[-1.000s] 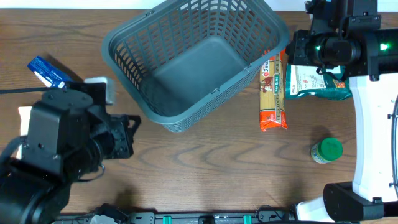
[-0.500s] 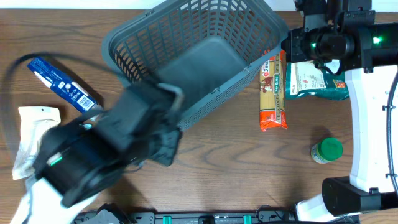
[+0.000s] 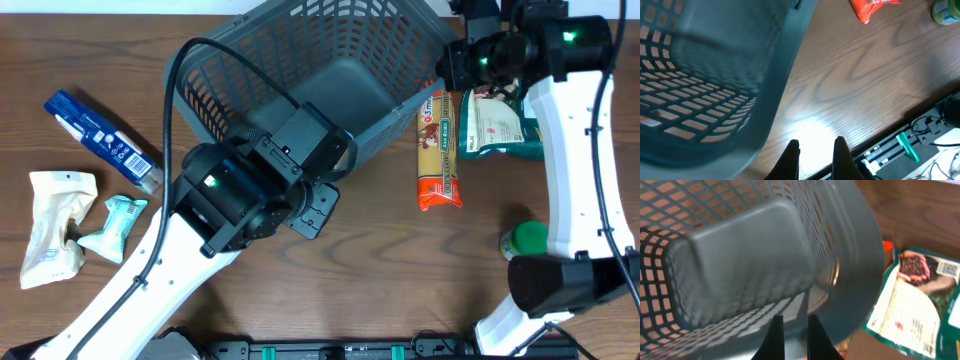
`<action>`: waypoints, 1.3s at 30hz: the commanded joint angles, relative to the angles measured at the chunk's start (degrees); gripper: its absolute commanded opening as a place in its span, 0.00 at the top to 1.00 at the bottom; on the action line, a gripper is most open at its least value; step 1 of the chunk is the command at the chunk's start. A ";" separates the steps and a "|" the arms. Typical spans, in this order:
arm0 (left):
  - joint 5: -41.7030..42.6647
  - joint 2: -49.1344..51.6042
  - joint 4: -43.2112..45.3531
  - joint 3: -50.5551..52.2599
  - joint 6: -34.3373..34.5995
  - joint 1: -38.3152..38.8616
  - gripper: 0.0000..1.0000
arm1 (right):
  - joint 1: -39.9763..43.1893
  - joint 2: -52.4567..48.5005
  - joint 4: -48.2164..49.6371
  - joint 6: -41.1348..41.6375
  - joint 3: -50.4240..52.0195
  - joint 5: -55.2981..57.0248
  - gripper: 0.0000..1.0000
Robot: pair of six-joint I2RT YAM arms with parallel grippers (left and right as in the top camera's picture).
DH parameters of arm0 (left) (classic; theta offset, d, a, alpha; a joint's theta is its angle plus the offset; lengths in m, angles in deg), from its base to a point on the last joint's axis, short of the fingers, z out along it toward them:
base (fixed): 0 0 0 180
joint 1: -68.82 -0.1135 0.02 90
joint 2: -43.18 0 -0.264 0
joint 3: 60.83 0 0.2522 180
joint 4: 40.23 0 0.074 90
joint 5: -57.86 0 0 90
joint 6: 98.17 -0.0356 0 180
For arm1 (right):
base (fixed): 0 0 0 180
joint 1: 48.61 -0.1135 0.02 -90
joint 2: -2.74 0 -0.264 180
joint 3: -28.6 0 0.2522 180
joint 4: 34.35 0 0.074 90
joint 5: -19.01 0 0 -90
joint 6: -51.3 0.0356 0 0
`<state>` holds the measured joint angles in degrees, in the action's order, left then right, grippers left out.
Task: Pack container
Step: 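Grasp the basket rim with both grippers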
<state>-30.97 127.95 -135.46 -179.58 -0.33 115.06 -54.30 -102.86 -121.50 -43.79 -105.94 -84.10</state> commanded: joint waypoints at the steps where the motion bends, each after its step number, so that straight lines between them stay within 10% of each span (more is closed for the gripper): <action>1: -0.81 1.01 0.17 -0.24 -1.84 0.13 0.94 | 0.17 -0.92 0.81 -2.23 -0.94 -1.99 0.99; 39: -0.83 6.75 4.46 4.70 -10.86 -13.33 0.94 | -0.76 -4.42 -8.63 -3.48 -0.94 -1.90 0.99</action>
<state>-30.89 134.37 -131.44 -175.10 -9.34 104.26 -54.98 -106.88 -128.21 -47.76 -106.70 -87.07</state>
